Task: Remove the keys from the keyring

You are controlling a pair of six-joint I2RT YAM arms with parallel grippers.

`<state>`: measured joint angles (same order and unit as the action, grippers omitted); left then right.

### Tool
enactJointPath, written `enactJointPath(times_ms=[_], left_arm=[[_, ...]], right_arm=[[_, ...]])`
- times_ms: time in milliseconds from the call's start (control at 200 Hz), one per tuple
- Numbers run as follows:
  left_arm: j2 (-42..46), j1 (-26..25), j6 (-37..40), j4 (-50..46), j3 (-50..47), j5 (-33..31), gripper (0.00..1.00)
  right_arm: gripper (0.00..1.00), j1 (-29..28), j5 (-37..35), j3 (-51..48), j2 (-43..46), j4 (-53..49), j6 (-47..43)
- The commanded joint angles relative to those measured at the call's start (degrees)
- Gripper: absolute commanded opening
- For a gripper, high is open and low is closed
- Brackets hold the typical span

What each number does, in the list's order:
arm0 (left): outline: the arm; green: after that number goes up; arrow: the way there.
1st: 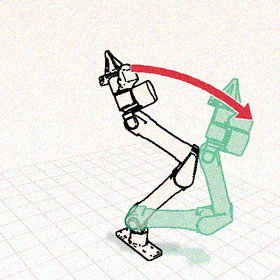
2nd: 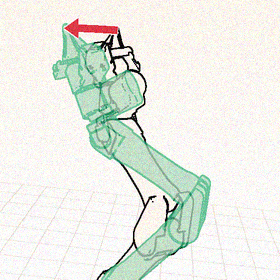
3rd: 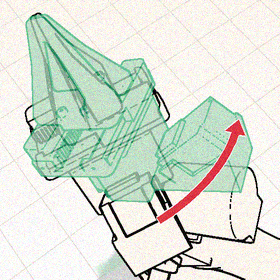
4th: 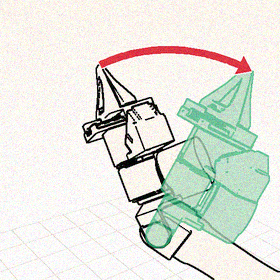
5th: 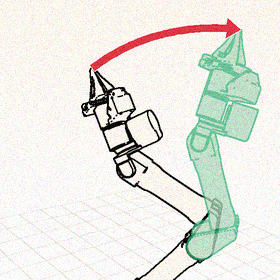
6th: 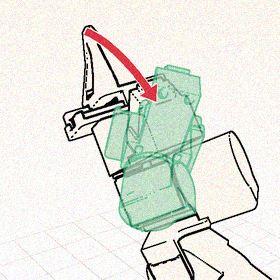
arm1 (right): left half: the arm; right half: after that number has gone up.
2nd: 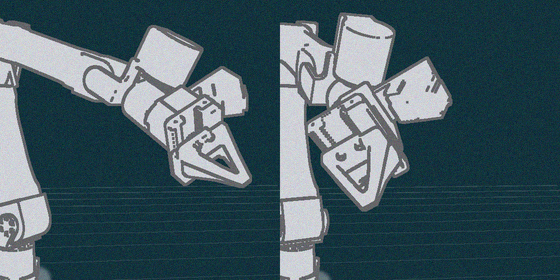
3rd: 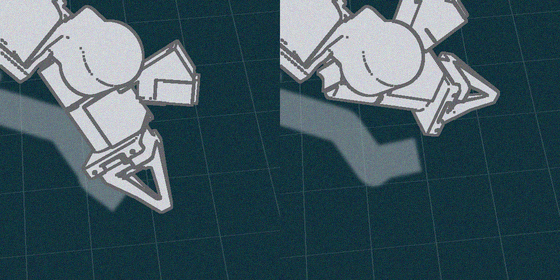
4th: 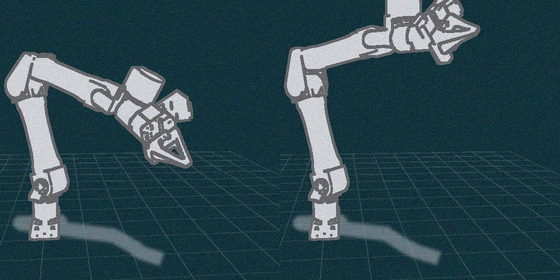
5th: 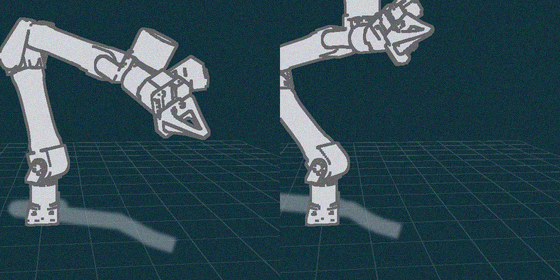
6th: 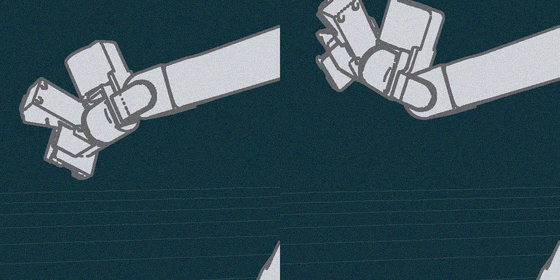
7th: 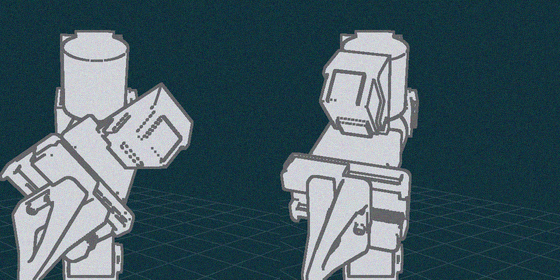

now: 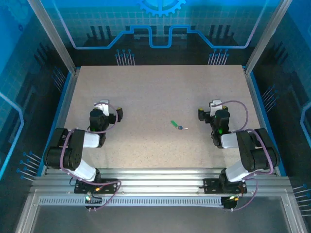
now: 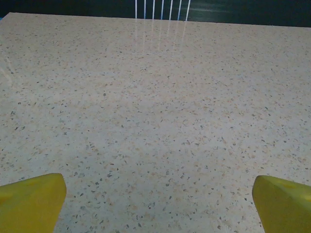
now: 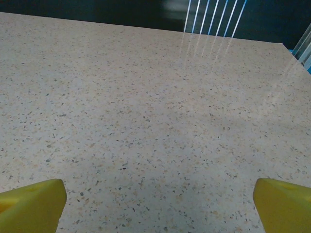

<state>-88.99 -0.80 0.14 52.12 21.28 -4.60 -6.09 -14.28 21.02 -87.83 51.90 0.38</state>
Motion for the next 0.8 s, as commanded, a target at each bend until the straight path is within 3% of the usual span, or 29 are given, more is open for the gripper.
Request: enactJointPath(times_ms=[0, 796], left_arm=[[0.31, 0.35, 0.56, -0.34, 1.05, 1.21, 0.99], [0.31, 0.45, 0.39, -0.22, 1.05, 1.52, 0.99]], right_arm=[[1.00, 1.07, 0.66, 0.78, -0.23, 0.75, 0.76], [1.00, 0.66, 1.19, 1.11, -0.32, 0.40, 0.18]])
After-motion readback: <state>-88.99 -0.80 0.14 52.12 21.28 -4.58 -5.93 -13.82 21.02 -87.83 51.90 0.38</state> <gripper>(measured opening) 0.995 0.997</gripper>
